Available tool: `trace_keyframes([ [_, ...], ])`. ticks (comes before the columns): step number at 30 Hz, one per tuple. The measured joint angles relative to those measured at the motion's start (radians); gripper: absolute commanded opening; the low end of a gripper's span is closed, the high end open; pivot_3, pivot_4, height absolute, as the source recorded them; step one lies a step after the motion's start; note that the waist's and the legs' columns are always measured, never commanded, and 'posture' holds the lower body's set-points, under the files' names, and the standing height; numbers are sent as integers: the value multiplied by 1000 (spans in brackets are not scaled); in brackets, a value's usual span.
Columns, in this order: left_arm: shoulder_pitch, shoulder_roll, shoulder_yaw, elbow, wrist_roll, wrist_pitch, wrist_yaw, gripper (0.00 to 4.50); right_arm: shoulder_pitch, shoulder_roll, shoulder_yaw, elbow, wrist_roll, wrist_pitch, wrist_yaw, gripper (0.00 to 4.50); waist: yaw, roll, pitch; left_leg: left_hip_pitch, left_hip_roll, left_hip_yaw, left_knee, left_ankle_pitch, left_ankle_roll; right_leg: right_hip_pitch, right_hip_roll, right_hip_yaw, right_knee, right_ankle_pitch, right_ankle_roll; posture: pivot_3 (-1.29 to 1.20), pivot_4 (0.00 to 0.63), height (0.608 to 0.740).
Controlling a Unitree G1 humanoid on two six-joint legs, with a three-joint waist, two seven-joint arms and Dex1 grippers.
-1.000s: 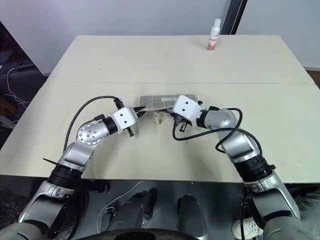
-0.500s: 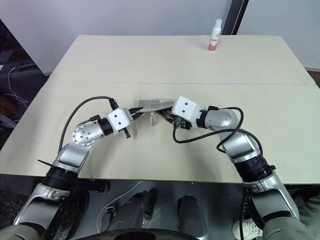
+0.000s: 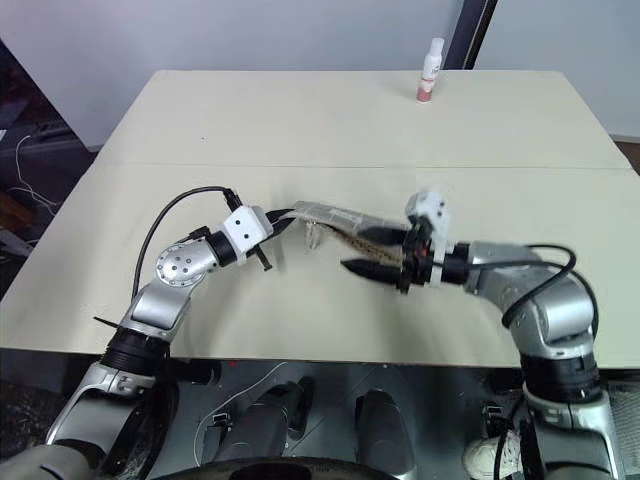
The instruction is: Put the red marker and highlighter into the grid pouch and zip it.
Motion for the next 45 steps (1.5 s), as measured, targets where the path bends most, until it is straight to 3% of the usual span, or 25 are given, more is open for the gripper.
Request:
trace_keyframes([
  [8,32,-9,-47,-2,40,-5,4,0,124,155,80,33,-53,-97,-149,3904,2,0,0,1,0,0,0,0,0,-2,1,0,0,0,0,0,150,740],
  [19,-1,25,-69,0,140,-75,58,0,32,327,182,151,-178,-215,-309,3904,2,0,0,2,0,-1,-1,0,0,-3,1,0,0,0,0,0,150,740],
  [28,-9,46,-76,0,184,-112,71,0,-39,448,151,233,-168,-230,-400,3904,0,0,0,2,0,-1,-1,0,-1,-3,2,0,1,0,0,0,150,740],
  [32,-9,44,-76,0,185,-112,72,0,-65,475,146,269,-161,-231,-413,2181,-1,0,0,2,0,-1,-1,0,-1,-3,2,0,1,0,0,0,150,740],
  [36,-9,41,-76,0,185,-112,72,0,-72,477,145,298,-168,-231,-428,56,-1,0,0,2,0,-1,-1,0,-1,-3,2,0,1,0,0,0,150,740],
  [45,-8,35,-76,0,185,-111,79,0,-61,432,140,286,-169,-231,-410,12,0,1,0,2,0,-1,-1,0,-1,-3,2,0,1,0,0,0,150,740],
])
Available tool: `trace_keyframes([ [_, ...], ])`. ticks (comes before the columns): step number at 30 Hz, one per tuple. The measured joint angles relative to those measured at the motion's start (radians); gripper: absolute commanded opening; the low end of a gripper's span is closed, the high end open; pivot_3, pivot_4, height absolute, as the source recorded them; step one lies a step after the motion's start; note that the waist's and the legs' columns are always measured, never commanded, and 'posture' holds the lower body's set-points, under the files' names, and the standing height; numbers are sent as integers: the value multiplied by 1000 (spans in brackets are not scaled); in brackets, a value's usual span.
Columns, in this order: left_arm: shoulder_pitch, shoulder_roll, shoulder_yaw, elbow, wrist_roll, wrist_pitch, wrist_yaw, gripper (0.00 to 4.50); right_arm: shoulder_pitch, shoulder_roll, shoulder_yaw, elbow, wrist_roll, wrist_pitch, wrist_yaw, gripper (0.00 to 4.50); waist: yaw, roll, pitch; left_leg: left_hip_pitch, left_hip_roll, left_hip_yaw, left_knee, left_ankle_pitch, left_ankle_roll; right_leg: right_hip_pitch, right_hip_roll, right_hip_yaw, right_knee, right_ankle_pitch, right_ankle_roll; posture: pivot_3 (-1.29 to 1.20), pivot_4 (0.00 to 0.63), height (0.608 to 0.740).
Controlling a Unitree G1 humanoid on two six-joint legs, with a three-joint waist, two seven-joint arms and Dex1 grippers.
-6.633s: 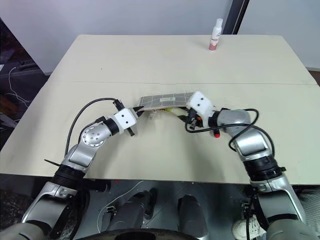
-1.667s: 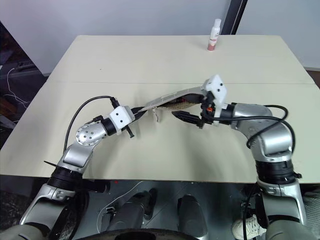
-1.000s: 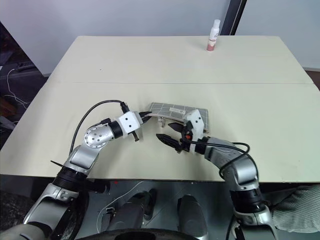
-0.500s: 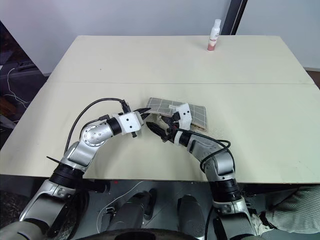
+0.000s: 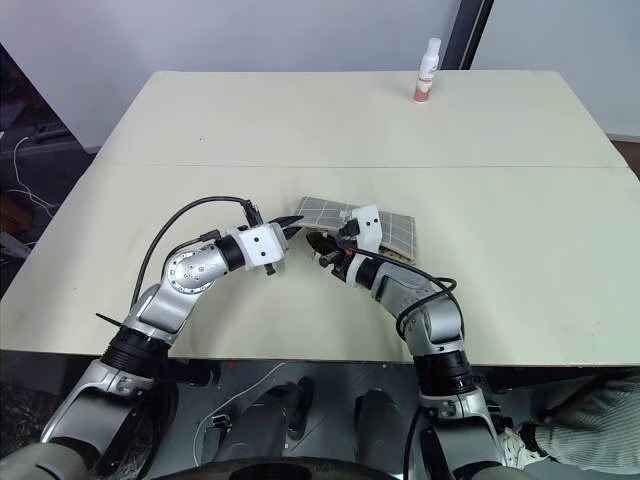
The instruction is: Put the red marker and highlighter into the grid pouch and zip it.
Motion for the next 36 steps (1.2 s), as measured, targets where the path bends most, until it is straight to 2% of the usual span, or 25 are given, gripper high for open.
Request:
trace_keyframes([
  [5,1,20,6,12,0,-1,19,0,64,-200,3,-58,1,6,107,12,3,0,0,0,0,0,0,0,0,0,-1,0,0,0,0,0,150,740],
  [9,-1,46,27,59,-13,-3,27,0,80,-361,-71,-36,1,-7,189,12,0,0,0,0,0,0,0,0,0,3,0,0,0,0,0,0,150,740],
  [12,-8,43,39,86,-39,-11,25,0,62,-437,-113,54,-20,-67,225,12,0,0,0,0,0,0,0,0,0,3,0,0,0,0,0,0,150,740],
  [15,-35,21,38,105,-53,-20,25,0,45,-454,-114,95,-36,-116,250,12,1,0,0,-1,0,1,0,0,0,3,-1,0,0,0,0,0,150,740],
  [18,-40,-11,56,124,-113,4,25,1155,54,-458,-116,96,-38,-125,265,0,1,0,0,-1,0,1,0,0,0,3,-1,0,0,0,0,0,150,740],
  [21,-36,-16,100,134,-164,35,23,2703,85,-461,-128,90,-35,-116,281,1128,1,0,0,-1,0,0,0,0,0,3,-1,0,0,0,0,0,150,740],
  [24,-23,-18,123,117,-200,48,13,4272,101,-476,-130,65,-30,-126,316,2672,1,0,0,-1,0,1,1,0,0,3,-1,0,0,0,0,0,150,740],
  [25,-12,-14,133,110,-217,48,6,4500,107,-495,-131,54,-33,-144,338,3204,1,0,0,-1,0,1,1,0,0,4,-1,0,0,0,0,0,150,740],
  [27,13,7,157,103,-247,52,-14,4500,120,-543,-136,48,-60,-209,375,4310,1,0,0,-1,0,1,2,0,0,4,-1,0,0,0,0,0,150,740],
  [32,79,29,245,46,-370,116,-63,4500,180,-601,-154,47,-97,-310,441,4415,2,0,0,-1,0,0,1,0,0,3,-1,0,0,0,0,0,150,740],
  [36,186,37,338,-82,-520,253,-81,4500,235,-607,-212,-5,-39,-321,502,4415,-1,0,0,-1,0,1,1,0,1,3,-1,0,0,0,0,0,150,740],
])
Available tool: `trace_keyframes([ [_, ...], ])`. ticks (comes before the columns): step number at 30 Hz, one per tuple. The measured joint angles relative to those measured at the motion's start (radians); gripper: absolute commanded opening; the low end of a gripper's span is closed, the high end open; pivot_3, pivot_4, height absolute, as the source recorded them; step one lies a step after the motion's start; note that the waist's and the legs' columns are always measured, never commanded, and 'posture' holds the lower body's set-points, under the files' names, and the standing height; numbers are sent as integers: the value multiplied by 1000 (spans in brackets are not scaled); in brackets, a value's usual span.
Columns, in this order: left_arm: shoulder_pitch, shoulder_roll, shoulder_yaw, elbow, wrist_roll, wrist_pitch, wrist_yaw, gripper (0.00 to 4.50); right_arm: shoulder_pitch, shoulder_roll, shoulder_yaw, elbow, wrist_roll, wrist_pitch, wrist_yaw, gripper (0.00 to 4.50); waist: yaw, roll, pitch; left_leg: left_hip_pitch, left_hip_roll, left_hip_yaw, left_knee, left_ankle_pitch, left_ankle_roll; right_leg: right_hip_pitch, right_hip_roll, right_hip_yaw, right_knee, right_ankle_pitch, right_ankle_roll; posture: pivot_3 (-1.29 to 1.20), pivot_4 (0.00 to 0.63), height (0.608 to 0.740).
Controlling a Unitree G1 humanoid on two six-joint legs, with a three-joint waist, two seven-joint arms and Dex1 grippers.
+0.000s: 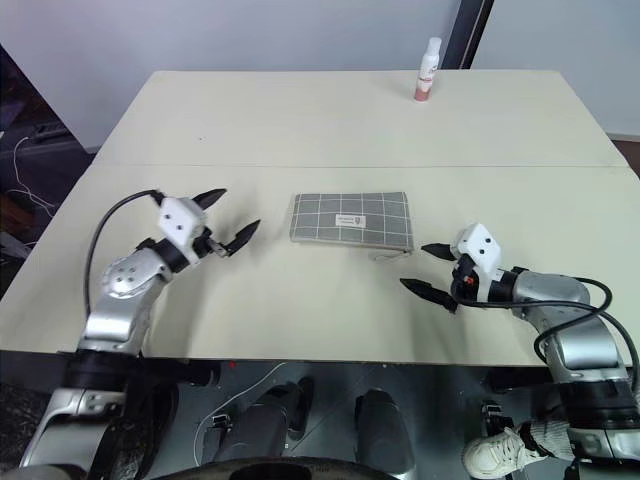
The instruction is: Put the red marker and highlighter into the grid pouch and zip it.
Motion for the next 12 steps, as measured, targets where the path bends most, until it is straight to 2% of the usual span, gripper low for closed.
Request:
trace_keyframes([
  [6,67,48,130,-50,-64,78,27,4500,22,2,-46,-45,7,-104,33,4415,5,0,0,1,1,1,1,-1,-2,0,0,0,-1,-2,-3,0,150,740],
  [12,72,91,195,39,-95,74,-10,4500,-80,14,-50,203,-108,-260,-48,4415,6,0,0,1,1,3,1,-1,-2,-1,0,1,-2,-1,-5,0,150,740],
])
